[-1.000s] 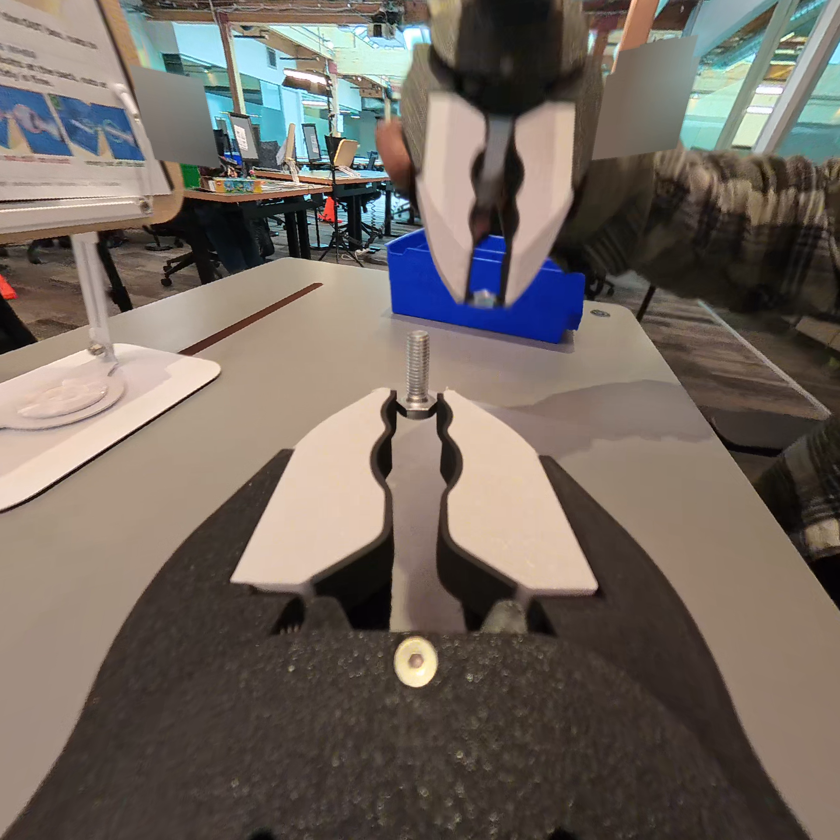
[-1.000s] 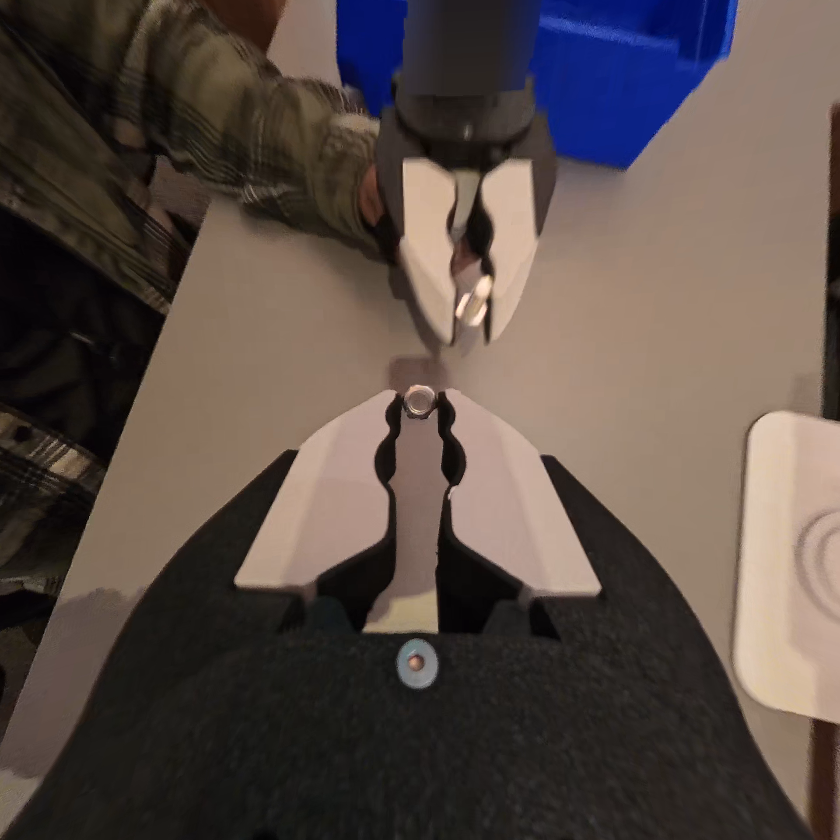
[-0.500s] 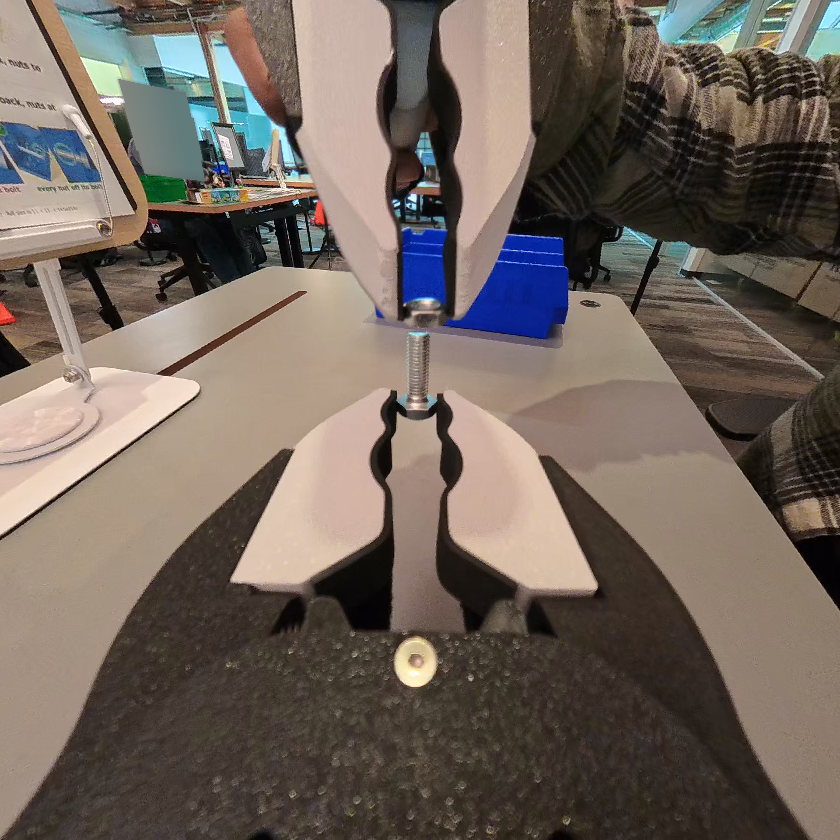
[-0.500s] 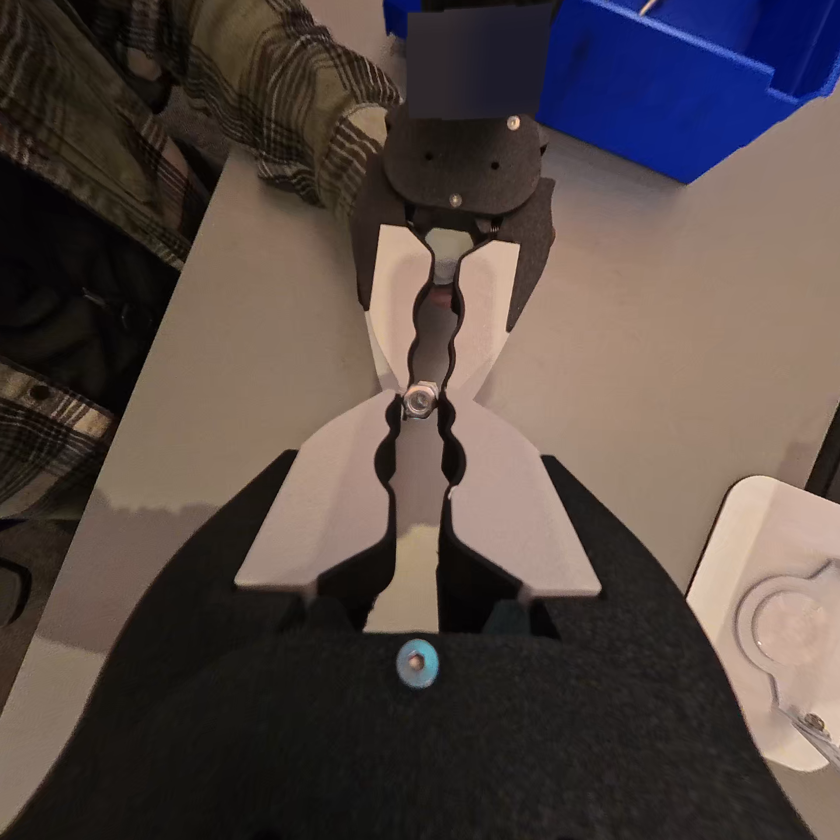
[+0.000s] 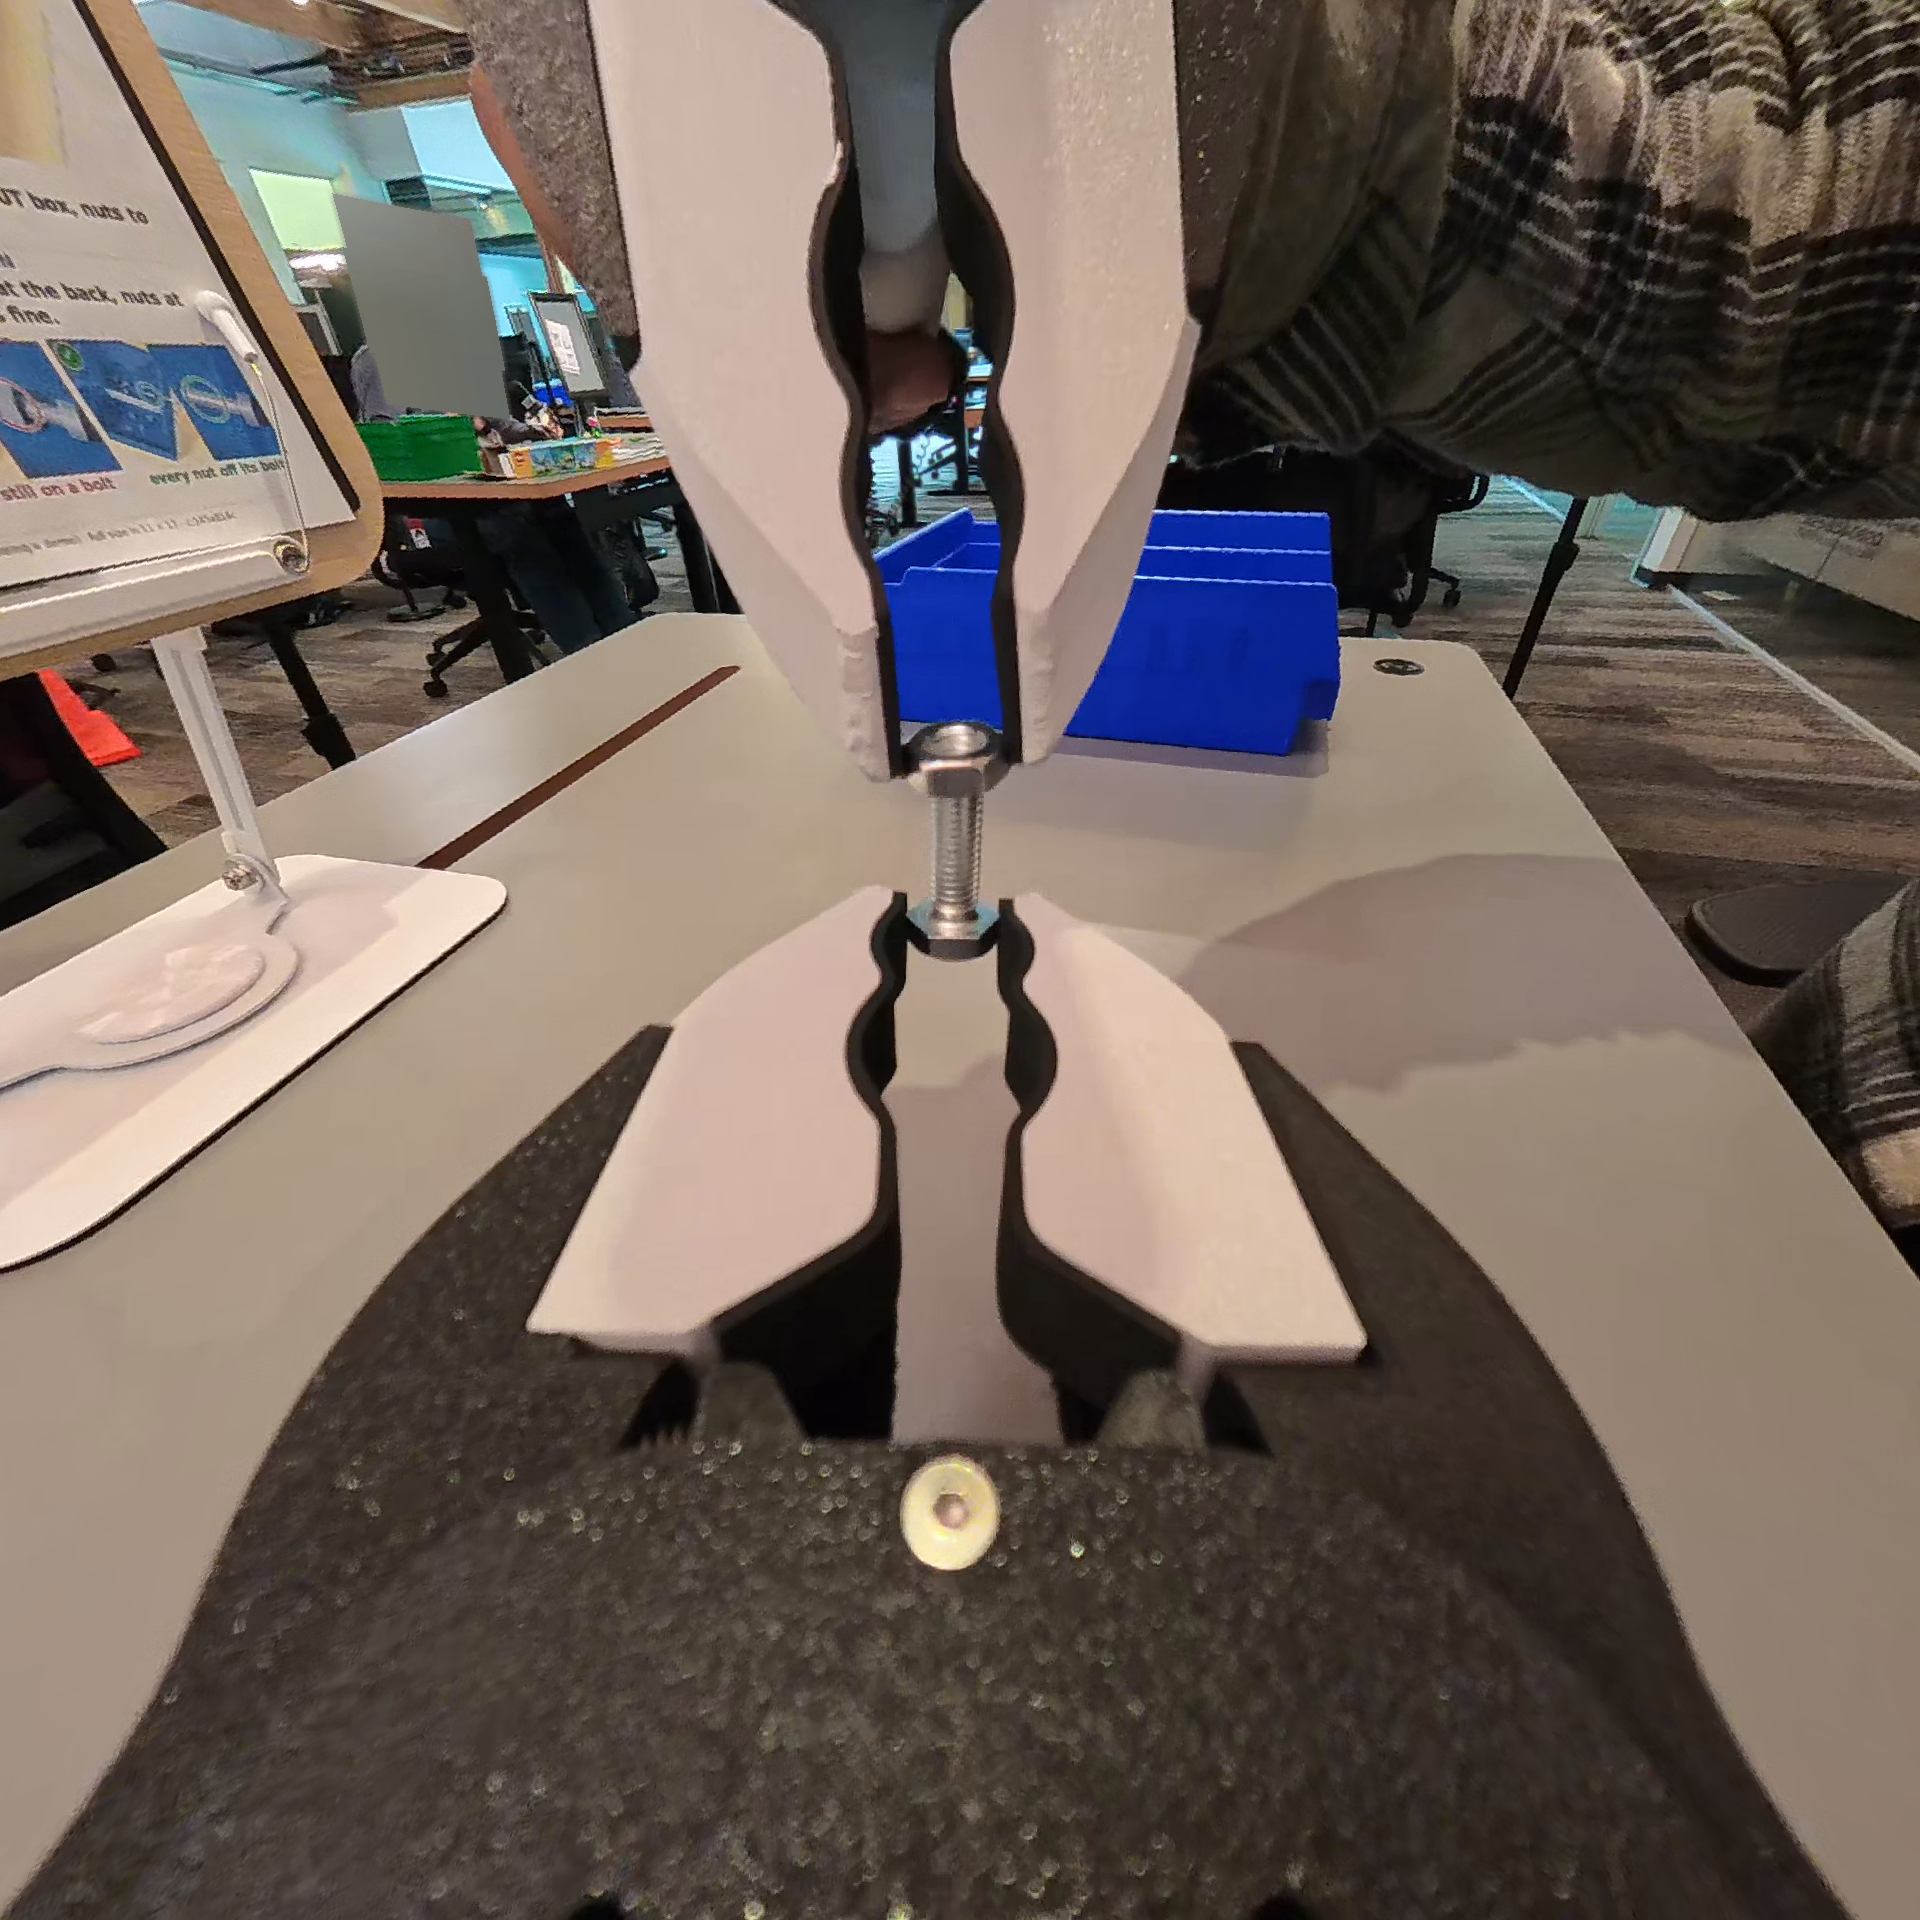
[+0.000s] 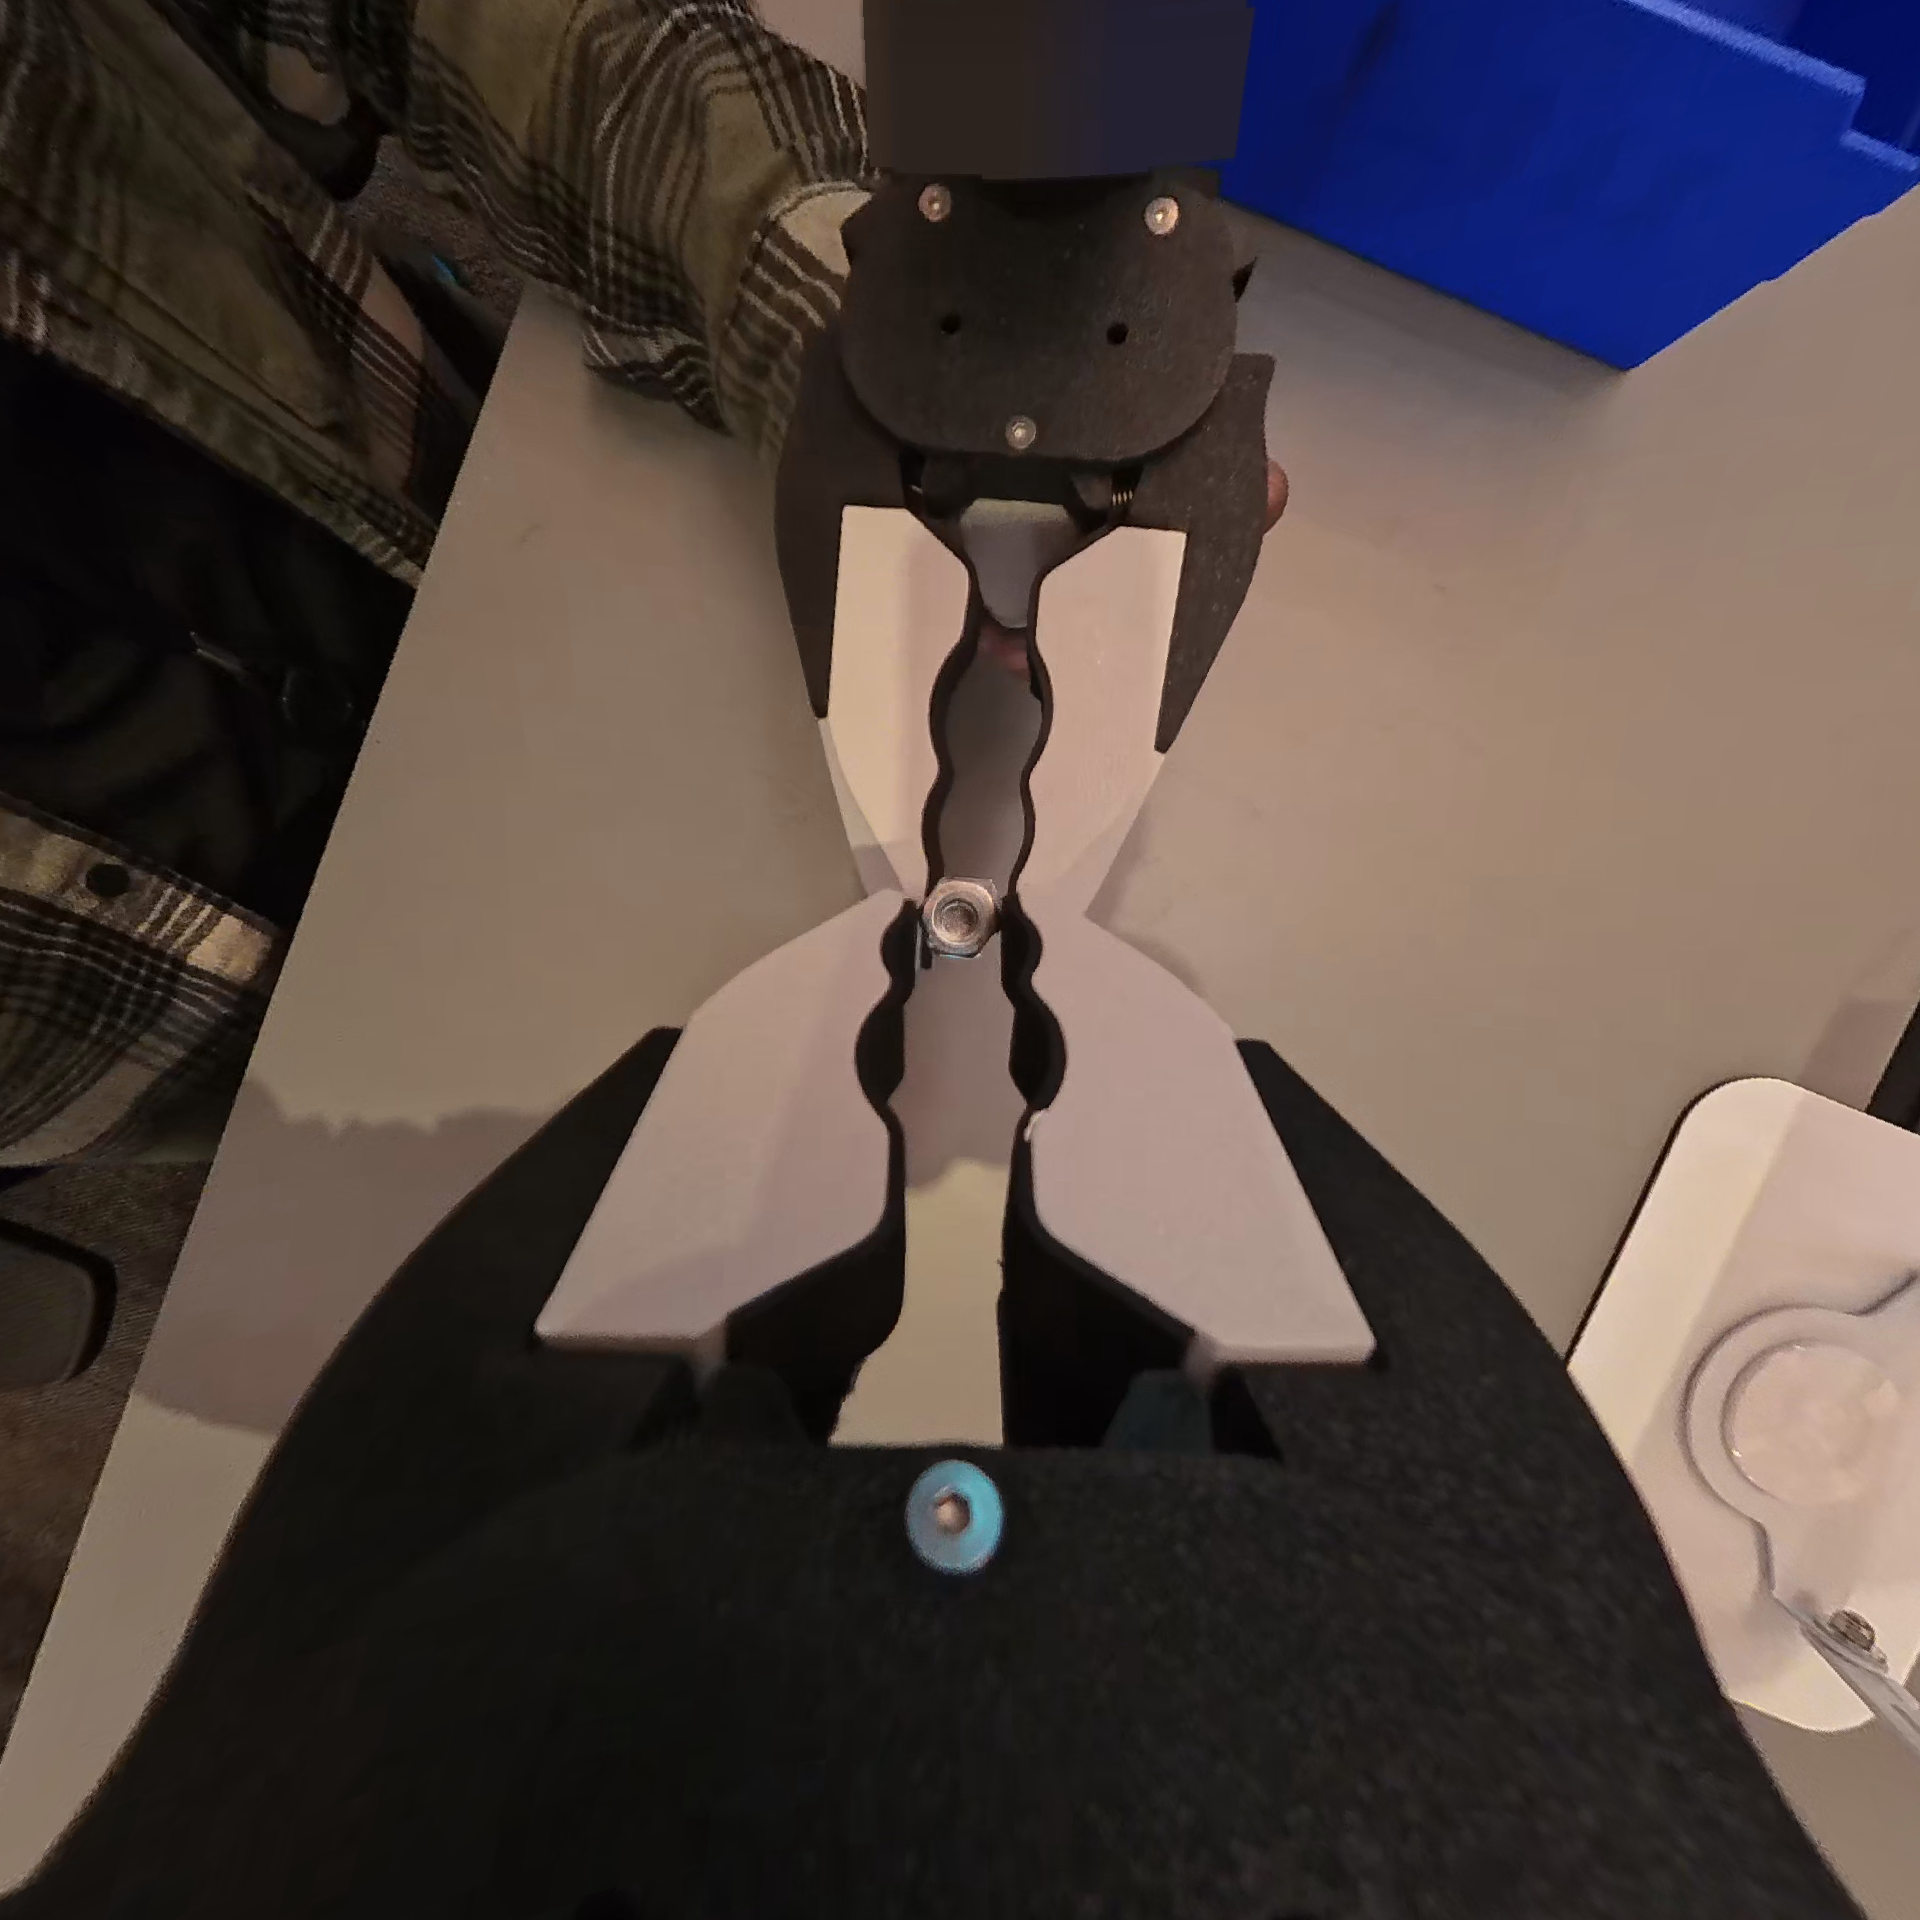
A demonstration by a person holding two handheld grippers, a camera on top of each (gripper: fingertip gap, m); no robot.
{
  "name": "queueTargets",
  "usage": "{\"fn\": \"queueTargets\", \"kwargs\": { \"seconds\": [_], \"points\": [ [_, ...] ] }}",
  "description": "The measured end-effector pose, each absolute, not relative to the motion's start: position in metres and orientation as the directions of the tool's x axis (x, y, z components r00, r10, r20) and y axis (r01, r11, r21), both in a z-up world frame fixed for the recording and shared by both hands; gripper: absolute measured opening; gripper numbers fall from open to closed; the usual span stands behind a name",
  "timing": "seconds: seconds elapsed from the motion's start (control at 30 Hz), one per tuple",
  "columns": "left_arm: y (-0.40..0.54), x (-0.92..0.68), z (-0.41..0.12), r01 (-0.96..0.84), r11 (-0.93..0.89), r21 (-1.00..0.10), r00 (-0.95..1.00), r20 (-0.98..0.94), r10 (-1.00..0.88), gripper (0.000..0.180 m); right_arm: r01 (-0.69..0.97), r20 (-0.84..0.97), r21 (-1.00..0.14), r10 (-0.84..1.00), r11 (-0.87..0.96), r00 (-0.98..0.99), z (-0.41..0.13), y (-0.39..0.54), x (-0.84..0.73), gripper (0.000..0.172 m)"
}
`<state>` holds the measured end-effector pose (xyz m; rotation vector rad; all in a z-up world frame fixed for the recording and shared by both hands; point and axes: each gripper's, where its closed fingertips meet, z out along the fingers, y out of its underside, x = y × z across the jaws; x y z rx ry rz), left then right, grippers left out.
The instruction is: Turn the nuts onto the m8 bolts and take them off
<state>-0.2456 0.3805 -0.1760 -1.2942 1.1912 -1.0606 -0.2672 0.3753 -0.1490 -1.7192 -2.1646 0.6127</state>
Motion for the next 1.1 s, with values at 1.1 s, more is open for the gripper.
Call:
{"fn": "queueTargets", "kwargs": {
  "seconds": [1.1],
  "points": [
    [0.3828, -0.2459, -0.1771, -0.079, 0.000, -0.997, 0.119, -0.010, -0.993, 0.016, 0.810, 0.002, -0.554, 0.973, 0.194, -0.231, -0.1448, 0.3771, -0.2681, 0.013]
  ]
}}
